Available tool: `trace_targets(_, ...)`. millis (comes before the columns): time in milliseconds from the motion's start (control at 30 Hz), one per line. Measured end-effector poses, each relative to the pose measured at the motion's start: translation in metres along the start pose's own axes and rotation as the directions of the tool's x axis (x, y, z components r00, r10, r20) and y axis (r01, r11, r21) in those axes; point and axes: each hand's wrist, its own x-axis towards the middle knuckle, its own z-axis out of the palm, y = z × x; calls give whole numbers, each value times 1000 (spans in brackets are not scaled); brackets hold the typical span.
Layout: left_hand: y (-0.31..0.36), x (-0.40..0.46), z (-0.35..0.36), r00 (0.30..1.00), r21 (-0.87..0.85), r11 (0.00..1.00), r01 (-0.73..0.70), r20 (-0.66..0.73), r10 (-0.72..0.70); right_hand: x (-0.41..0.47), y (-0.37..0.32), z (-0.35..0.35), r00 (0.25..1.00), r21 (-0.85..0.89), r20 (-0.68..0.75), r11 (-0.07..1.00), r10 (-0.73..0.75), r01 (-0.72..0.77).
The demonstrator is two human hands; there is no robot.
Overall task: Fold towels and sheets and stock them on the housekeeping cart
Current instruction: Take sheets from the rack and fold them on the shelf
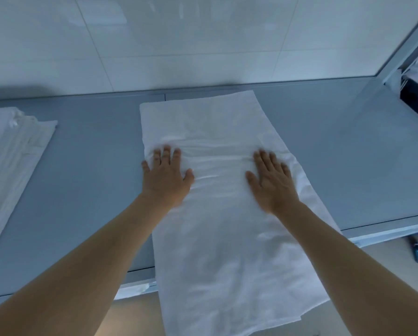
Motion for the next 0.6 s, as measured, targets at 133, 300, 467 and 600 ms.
trace_targets(133, 30, -34, 9, 971, -34, 971, -238, -42, 237, -46, -14, 6, 991, -8, -6, 991, -134, 134)
trace_targets(300, 29, -70, 19, 969, -37, 970, -241, -57, 239, -70, -13, 7, 978, -28, 8, 977, -211, 211)
trace_targets(467, 26, -97, 20, 982, -19, 982, -186, -38, 185, -87, -17, 6, 966, -8, 9, 966, -258, 258)
trace_targets(600, 16, -126, 20, 980, -7, 980, -198, -9, 198, -120, -23, 13, 960, 2, -19, 960, -279, 279)
